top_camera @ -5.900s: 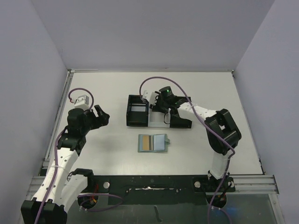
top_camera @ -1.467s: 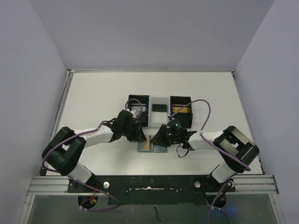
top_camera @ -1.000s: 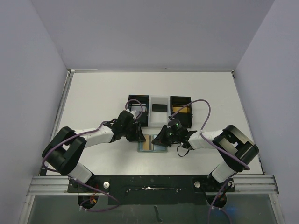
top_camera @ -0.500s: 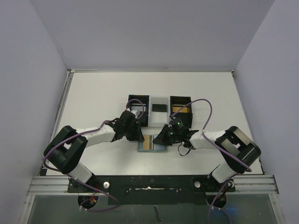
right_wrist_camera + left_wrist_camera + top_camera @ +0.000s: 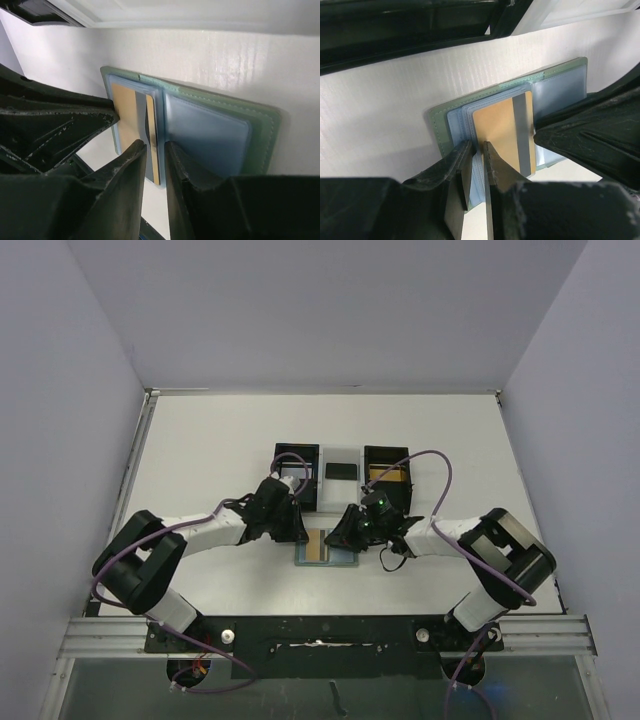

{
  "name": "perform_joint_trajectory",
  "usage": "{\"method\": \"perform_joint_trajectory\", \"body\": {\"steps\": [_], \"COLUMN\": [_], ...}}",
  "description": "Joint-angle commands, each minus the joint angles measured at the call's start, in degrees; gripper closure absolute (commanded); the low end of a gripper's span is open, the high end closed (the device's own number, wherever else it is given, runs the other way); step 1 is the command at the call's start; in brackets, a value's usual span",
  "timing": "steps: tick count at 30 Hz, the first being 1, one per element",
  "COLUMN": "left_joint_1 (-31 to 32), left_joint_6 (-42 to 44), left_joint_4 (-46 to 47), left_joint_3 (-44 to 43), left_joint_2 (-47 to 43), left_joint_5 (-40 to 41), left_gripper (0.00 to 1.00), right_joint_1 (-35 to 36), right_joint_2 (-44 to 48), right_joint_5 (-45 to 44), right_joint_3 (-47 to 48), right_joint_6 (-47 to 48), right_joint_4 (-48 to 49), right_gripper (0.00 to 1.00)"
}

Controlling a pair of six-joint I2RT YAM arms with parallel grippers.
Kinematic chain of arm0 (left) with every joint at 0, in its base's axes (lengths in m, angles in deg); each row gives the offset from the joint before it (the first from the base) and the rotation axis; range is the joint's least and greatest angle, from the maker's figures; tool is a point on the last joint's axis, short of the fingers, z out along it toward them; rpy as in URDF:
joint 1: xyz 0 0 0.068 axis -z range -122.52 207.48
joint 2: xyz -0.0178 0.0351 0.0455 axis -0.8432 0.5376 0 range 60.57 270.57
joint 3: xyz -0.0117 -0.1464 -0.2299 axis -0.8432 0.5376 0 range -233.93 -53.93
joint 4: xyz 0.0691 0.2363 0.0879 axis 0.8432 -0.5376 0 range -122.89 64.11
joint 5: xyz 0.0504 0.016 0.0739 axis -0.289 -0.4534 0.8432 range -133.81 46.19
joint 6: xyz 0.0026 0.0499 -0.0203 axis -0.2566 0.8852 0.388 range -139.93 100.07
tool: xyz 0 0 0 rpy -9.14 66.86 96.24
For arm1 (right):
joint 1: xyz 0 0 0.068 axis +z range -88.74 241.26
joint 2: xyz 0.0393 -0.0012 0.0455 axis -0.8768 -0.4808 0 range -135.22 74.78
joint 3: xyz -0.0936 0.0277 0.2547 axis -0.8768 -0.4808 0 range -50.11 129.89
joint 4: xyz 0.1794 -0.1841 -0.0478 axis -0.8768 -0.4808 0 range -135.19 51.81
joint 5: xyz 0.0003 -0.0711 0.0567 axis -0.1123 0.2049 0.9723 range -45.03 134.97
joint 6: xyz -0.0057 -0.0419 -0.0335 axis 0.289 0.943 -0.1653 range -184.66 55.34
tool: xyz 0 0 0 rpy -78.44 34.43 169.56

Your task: Take the credit cards out of the card holder

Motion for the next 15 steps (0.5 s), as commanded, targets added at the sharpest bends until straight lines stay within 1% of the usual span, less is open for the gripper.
{"method": "perform_joint_trajectory", "body": {"steps": [1, 4, 6, 12, 15], "left_joint_1": [0.4, 0.4, 0.5, 0.5, 0.4], "left_joint_6": [1.9, 1.7, 1.5, 0.8, 0.8], "left_joint_4": [-2.6, -2.8, -2.6, -1.9, -2.1], "left_joint_3": [2.4, 2.3, 2.7, 3.4, 3.4], "left_joint_2": [-1.0, -0.9, -1.0, -2.1, -2.3], "left_joint_5": [0.5, -0.2, -0.1, 0.2, 0.5], "left_gripper": [0.85, 0.85, 0.85, 0.85, 0.86], "right_joint_1": [1.2, 2.0, 2.1, 1.6, 1.4], "right_joint_2": [-2.9, -3.5, -3.6, -2.4, -0.9], "right_joint_5": [0.3, -0.6, -0.2, 0.6, 0.3], "right_joint_3": [3.5, 4.0, 4.1, 4.3, 4.3], "right_joint_6": [1.0, 1.1, 1.4, 2.1, 2.6], "right_joint_4": [1.3, 0.7, 0.7, 0.2, -1.3], "right_gripper": [0.76, 0.77, 0.8, 1.0, 1.0]}}
